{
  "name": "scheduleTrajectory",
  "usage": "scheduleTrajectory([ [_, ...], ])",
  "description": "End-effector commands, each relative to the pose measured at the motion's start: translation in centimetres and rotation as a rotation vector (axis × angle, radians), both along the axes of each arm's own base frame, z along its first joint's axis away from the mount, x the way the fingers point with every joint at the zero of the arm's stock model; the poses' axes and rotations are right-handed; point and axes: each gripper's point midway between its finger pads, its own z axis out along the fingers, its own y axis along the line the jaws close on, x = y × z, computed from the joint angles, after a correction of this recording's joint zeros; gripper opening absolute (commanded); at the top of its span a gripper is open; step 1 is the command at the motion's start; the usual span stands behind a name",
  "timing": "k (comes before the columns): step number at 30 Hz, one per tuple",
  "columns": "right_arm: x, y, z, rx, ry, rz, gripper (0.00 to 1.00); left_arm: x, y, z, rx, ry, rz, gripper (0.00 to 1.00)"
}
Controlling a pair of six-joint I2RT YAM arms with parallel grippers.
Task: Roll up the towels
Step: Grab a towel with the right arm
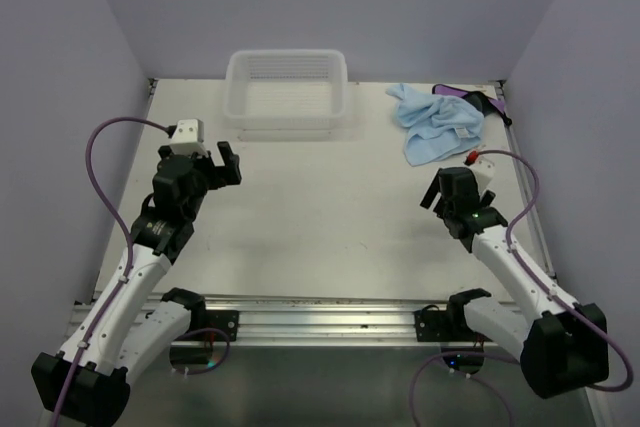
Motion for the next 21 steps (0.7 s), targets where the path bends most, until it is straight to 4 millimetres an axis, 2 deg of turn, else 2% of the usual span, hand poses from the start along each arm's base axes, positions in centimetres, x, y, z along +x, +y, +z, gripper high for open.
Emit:
scheduleTrajectory([
  [1, 2.4, -0.1, 1.0, 0.001, -0.028, -0.045, 0.88, -0.1, -0.2, 1.4, -0.021, -0.034, -0.005, 0.99],
  [2, 2.9, -0.1, -0.1, -0.009, 0.011, -0.055, 0.88, -0.2, -0.1, 1.5, -0.022, -0.039, -0.003, 1.0],
  [3, 3.9, -0.1, 0.6, -0.004, -0.002, -0.064, 0.88, -0.2, -0.1, 1.6, -0.023, -0.043, -0.003, 1.0],
  [9, 8.6, 0.9, -0.3, 0.056, 0.014, -0.093, 0.88, -0.3, -0.9, 1.9, -0.039, -0.05, -0.044, 1.0],
  [12, 11.1, 1.8, 0.0, 0.108, -0.025, -0.091, 0.88, -0.3, -1.3, 1.9, -0.049, -0.049, -0.064, 1.0],
  [13, 11.7, 2.0, -1.0, 0.112, -0.006, -0.088, 0.88, -0.2, -1.5, 1.7, -0.051, -0.044, -0.072, 1.0],
  [15, 13.3, 2.6, -0.6, 0.131, -0.033, -0.082, 0.88, -0.1, -1.7, 1.5, -0.052, -0.036, -0.079, 1.0],
  [16, 13.8, 2.9, -1.7, 0.141, -0.009, -0.081, 0.88, 0.0, -1.9, 1.3, -0.052, -0.03, -0.087, 1.0],
  [18, 15.4, 3.4, -1.3, 0.156, -0.032, -0.08, 0.88, 0.0, -2.3, 1.1, -0.051, -0.023, -0.1, 1.0],
  [20, 16.3, 3.4, -2.7, 0.151, -0.01, -0.089, 0.88, 0.0, -2.7, 1.0, -0.051, -0.018, -0.112, 1.0],
  [21, 17.2, 3.6, -2.5, 0.156, -0.016, -0.091, 0.88, -0.1, -2.9, 1.0, -0.05, -0.018, -0.12, 1.0],
])
